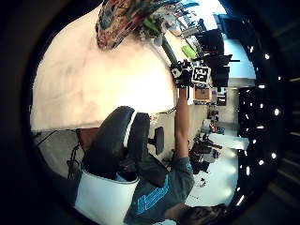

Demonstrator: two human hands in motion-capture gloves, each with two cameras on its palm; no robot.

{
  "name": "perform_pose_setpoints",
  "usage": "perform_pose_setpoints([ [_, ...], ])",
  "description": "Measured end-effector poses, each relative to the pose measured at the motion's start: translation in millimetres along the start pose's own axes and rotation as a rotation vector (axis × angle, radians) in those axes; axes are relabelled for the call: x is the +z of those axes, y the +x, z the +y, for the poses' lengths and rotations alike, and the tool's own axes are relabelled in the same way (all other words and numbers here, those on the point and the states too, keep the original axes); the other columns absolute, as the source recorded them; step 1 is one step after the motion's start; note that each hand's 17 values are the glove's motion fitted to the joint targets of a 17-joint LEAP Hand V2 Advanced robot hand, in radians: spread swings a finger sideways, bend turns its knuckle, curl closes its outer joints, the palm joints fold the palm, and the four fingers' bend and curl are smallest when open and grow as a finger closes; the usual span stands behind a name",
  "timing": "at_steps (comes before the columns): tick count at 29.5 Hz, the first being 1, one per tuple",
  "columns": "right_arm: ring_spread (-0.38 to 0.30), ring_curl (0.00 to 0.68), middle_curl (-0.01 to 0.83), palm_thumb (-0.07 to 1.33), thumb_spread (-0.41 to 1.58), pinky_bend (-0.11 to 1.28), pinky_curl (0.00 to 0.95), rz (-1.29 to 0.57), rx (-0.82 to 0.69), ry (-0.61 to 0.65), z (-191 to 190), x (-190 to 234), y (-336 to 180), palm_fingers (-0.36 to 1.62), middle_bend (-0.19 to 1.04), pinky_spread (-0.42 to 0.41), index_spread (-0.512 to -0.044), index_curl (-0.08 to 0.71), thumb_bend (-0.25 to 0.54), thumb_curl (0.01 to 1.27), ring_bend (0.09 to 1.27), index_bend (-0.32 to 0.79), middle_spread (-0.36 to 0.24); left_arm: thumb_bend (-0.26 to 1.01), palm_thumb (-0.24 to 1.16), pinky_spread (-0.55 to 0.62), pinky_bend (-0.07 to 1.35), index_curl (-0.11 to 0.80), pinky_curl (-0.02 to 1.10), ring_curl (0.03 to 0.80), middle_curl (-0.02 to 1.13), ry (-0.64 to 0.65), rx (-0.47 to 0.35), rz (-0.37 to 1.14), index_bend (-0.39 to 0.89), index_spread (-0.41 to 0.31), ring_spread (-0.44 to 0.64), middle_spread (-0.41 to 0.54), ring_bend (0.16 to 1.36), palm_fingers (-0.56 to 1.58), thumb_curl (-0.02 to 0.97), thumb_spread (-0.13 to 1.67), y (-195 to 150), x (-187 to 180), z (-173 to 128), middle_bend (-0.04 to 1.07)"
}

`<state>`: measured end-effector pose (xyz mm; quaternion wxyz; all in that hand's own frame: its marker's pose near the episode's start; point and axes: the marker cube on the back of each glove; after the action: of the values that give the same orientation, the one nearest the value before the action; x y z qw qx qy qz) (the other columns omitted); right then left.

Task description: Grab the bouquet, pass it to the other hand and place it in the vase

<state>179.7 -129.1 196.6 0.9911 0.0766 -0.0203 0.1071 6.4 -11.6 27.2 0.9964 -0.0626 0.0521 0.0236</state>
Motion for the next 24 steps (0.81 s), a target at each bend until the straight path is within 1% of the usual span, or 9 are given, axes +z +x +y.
perform_pose_setpoints([
  [3, -0.151, 0.474, 0.505, 0.87, 0.95, 0.70, 0.419, -0.048, 0.042, 0.023, 0, -5, 2, 1.45, 0.63, -0.178, -0.273, 0.313, 0.048, 0.45, 0.90, 0.18, -0.151, -0.02, 0.22, 0.52, 0.25, 0.287, 0.31, 0.269, 0.33, 0.008, 0.004, 0.006, 0.14, -0.092, 0.34, 0.107, 0.58, 0.22, 0.284, 1.05, 1, -3, -3, 0.19],
  [6, -0.161, 0.507, 0.529, 0.89, 0.91, 0.73, 0.441, -0.149, 0.084, 0.065, -1, -19, 1, 1.44, 0.68, -0.206, -0.269, 0.335, 0.030, 0.47, 0.96, 0.19, -0.157, -0.02, 0.22, 0.52, 0.25, 0.287, 0.32, 0.270, 0.33, 0.037, 0.023, 0.029, 0.14, -0.092, 0.35, 0.107, 0.58, 0.22, 0.285, 1.05, 9, -13, -5, 0.19],
  [9, -0.170, 0.529, 0.548, 0.90, 0.88, 0.75, 0.457, -0.314, 0.113, 0.109, 3, -45, -9, 1.42, 0.71, -0.226, -0.268, 0.357, 0.011, 0.48, 0.99, 0.20, -0.164, -0.02, 0.22, 0.52, 0.25, 0.285, 0.32, 0.271, 0.33, 0.096, 0.069, 0.072, 0.13, -0.087, 0.34, 0.108, 0.58, 0.22, 0.286, 1.05, 22, -25, -11, 0.19],
  [12, -0.176, 0.543, 0.564, 0.91, 0.86, 0.77, 0.470, -0.534, 0.101, 0.151, 7, -76, -25, 1.41, 0.74, -0.241, -0.268, 0.376, -0.005, 0.50, 1.01, 0.21, -0.168, -0.02, 0.22, 0.51, 0.28, 0.280, 0.33, 0.273, 0.33, 0.151, 0.147, 0.163, 0.12, -0.084, 0.34, 0.108, 0.58, 0.23, 0.287, 1.05, 33, -34, -27, 0.19],
  [14, -0.179, 0.551, 0.571, 0.91, 0.84, 0.78, 0.477, -0.719, 0.068, 0.175, 11, -99, -40, 1.40, 0.74, -0.247, -0.268, 0.391, -0.013, 0.52, 1.03, 0.21, -0.170, -0.02, 0.22, 0.51, 0.29, 0.277, 0.33, 0.274, 0.33, 0.195, 0.217, 0.294, 0.12, -0.079, 0.32, 0.104, 0.59, 0.26, 0.288, 1.05, 47, -45, -37, 0.19],
  [16, -0.182, 0.557, 0.579, 0.91, 0.83, 0.79, 0.483, -0.901, 0.012, 0.200, 13, -118, -57, 1.39, 0.76, -0.252, -0.267, 0.402, -0.018, 0.53, 1.04, 0.22, -0.171, -0.02, 0.22, 0.48, 0.31, 0.275, 0.34, 0.275, 0.33, 0.239, 0.290, 0.473, 0.12, -0.081, 0.29, 0.096, 0.60, 0.31, 0.287, 1.06, 64, -61, -46, 0.19],
  [20, -0.185, 0.565, 0.592, 0.92, 0.82, 0.80, 0.492, -1.170, -0.190, 0.269, 21, -153, -90, 1.38, 0.78, -0.259, -0.267, 0.425, -0.018, 0.54, 1.05, 0.22, -0.174, -0.02, 0.23, 0.43, 0.36, 0.266, 0.35, 0.282, 0.34, 0.250, 0.411, 0.836, 0.11, -0.079, 0.22, 0.062, 0.62, 0.44, 0.290, 1.06, 98, -92, -60, 0.20],
  [22, -0.184, 0.568, 0.597, 0.92, 0.82, 0.80, 0.495, -1.274, -0.243, 0.254, 30, -167, -106, 1.37, 0.79, -0.261, -0.263, 0.435, -0.020, 0.55, 1.05, 0.22, -0.173, -0.02, 0.24, 0.39, 0.36, 0.263, 0.35, 0.286, 0.35, 0.220, 0.452, 0.953, 0.11, -0.079, 0.19, 0.036, 0.63, 0.49, 0.294, 1.06, 115, -104, -65, 0.22],
  [24, -0.184, 0.571, 0.600, 0.92, 0.81, 0.81, 0.499, -1.349, -0.235, 0.194, 40, -175, -122, 1.36, 0.79, -0.263, -0.262, 0.445, -0.022, 0.56, 1.06, 0.22, -0.173, -0.01, 0.26, 0.37, 0.36, 0.261, 0.36, 0.291, 0.35, 0.193, 0.492, 1.022, 0.11, -0.079, 0.17, 0.022, 0.63, 0.50, 0.298, 1.05, 130, -112, -71, 0.23],
])
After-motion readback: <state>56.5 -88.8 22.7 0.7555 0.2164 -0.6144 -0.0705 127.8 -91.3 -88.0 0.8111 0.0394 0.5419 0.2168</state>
